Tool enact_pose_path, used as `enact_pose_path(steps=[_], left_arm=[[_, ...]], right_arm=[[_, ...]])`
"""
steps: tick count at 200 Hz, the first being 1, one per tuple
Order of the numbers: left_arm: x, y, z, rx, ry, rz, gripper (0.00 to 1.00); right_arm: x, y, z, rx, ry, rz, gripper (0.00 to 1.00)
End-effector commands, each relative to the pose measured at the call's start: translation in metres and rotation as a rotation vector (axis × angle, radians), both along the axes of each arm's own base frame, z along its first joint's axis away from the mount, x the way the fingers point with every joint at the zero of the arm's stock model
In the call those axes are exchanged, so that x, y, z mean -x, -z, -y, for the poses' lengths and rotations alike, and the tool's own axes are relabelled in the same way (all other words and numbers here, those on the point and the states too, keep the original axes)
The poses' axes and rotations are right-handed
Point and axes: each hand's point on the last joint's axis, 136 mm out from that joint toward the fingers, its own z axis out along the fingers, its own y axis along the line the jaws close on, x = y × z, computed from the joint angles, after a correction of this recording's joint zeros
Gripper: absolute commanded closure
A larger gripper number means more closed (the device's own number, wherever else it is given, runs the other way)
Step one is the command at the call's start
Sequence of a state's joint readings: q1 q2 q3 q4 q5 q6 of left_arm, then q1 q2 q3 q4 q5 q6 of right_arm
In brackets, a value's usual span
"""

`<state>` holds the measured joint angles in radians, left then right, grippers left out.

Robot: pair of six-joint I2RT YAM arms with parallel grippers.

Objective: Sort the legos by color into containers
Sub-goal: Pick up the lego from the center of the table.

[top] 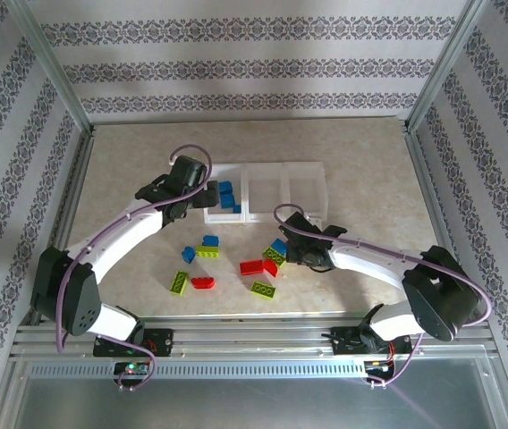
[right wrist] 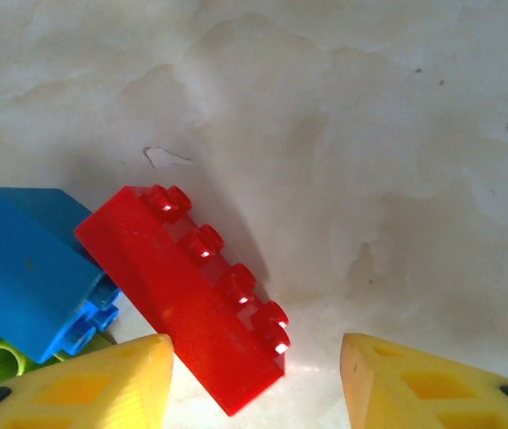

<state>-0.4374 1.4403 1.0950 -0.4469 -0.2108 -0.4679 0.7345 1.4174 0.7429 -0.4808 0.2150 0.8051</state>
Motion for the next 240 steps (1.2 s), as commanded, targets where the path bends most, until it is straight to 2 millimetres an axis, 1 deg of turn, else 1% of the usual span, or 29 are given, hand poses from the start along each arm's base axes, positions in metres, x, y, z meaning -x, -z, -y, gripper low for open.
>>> enact_pose_path(steps=[1,39,66,92,126,168,204,240], left_arm=[[0.000,-0.007,-0.018,0.010,-0.071,0.045,0.01],[0.008,0.002,-0.032,0.016,-0.103,0.021,0.00],[0.011,0.005,-0.037,0.025,-0.121,0.016,0.00],[0.011,0.003,-0.039,0.039,-0.128,0.026,0.00],[0.009,0.001,-0.040,0.052,-0.129,0.032,0.00],[0.007,0.004,-0.040,0.065,-0.129,0.022,0.00],[0.008,0.007,-0.042,0.070,-0.135,0.015,0.00],[0.009,0.012,-0.044,0.078,-0.139,0.000,0.00]], right_arm=[[-0.009,0.000,-0.005,-0.006,-0.016,-0.008,0.48],[-0.018,0.002,-0.009,-0.016,-0.021,-0.015,0.51],[-0.022,0.000,-0.014,-0.045,-0.032,-0.015,0.53],[-0.025,-0.005,-0.017,-0.057,-0.048,-0.007,0.54],[-0.025,-0.003,-0.016,-0.062,-0.042,-0.021,0.54],[-0.028,0.002,-0.013,-0.054,-0.037,-0.035,0.54],[-0.034,-0.002,-0.013,-0.054,-0.042,-0.022,0.55],[-0.042,-0.002,-0.013,-0.032,-0.060,-0.011,0.54]])
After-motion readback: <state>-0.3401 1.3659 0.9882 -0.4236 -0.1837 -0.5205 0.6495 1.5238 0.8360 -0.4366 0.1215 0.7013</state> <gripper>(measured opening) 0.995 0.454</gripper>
